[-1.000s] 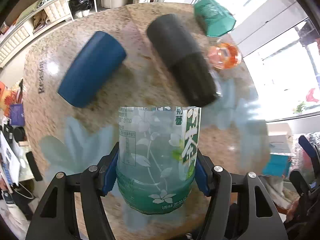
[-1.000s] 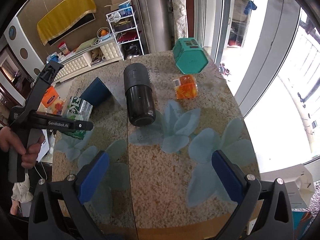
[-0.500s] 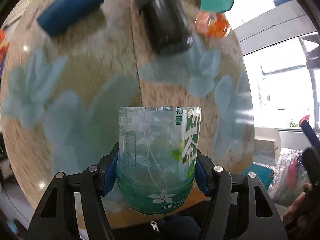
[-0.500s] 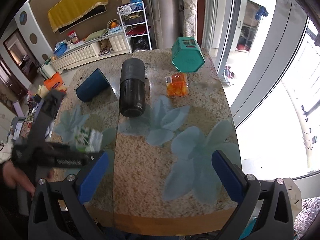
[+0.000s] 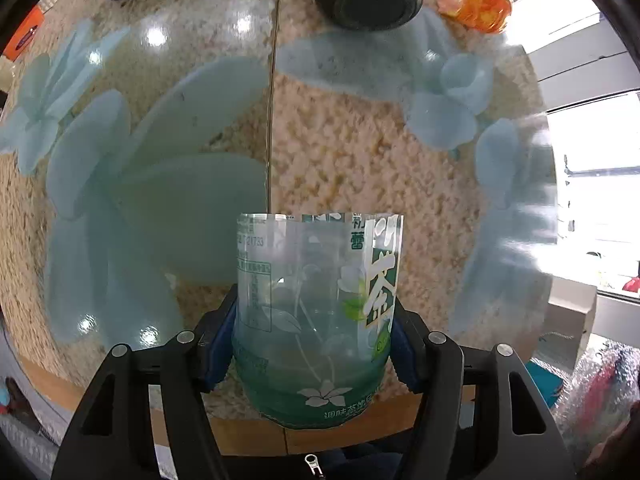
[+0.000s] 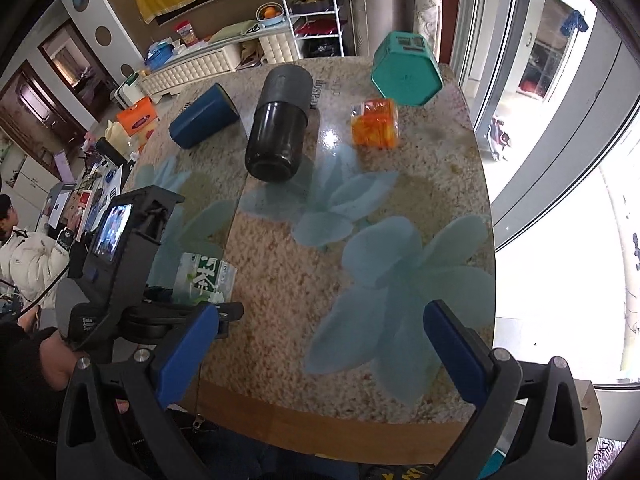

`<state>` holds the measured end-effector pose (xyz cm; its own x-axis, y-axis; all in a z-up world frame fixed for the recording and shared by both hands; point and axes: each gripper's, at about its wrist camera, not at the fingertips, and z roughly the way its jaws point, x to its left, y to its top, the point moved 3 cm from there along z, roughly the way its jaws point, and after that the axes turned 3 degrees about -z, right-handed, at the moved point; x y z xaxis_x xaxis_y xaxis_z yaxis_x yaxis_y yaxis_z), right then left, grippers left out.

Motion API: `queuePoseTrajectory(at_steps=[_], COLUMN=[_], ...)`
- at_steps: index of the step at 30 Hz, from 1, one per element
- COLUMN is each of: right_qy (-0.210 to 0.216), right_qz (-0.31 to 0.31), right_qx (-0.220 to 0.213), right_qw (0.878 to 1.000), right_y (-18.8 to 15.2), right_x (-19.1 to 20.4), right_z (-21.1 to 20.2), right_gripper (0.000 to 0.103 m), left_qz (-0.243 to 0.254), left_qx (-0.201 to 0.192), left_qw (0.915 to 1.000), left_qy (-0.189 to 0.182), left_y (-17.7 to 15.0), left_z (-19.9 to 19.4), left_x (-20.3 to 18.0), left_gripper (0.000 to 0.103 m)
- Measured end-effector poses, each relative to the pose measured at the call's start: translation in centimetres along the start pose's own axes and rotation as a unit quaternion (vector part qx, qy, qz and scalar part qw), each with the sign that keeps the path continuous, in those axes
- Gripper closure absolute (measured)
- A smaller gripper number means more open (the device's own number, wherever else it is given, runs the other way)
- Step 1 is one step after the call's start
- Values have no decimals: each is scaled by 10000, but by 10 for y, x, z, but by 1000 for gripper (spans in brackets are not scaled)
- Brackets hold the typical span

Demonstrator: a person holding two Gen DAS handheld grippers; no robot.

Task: Flip cup upright
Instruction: 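Lift the clear cup with the left tool and carry it across the table, then lower the clear cup onto the table and open the left tool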

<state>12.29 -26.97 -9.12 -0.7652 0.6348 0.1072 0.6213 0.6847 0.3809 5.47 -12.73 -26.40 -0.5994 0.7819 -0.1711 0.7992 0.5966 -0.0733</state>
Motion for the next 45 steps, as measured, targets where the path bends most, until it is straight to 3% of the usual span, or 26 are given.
queuePoseTrajectory(at_steps=[13, 21, 24, 32, 40, 45], right_qy=[215, 339, 411, 533, 593, 573], right_qz=[119, 127, 92, 201, 297, 315], right_qx=[18, -25, -28, -223, -251, -67], right_qw=[9997, 9993, 9991, 9981, 9975, 9978], right_y=[-4, -1, 0, 8, 20, 26], right_x=[-13, -12, -8, -1, 19, 38], right_z=[-1, -4, -3, -8, -3, 12], right_gripper=[0, 0, 0, 0, 0, 0], left_qz=[1, -22, 30, 356, 644, 996], left_qx=[-47, -180, -242, -506, -497, -476], left_qw=[9993, 9998, 9997, 9971, 9958, 9930], left_qy=[363, 56, 92, 444, 415, 430], left_y=[9, 15, 17, 12, 10, 7], left_z=[8, -7, -15, -61, -103, -107], left_x=[-16, -4, -4, 1, 28, 52], left_gripper=[30, 3, 0, 0, 0, 0])
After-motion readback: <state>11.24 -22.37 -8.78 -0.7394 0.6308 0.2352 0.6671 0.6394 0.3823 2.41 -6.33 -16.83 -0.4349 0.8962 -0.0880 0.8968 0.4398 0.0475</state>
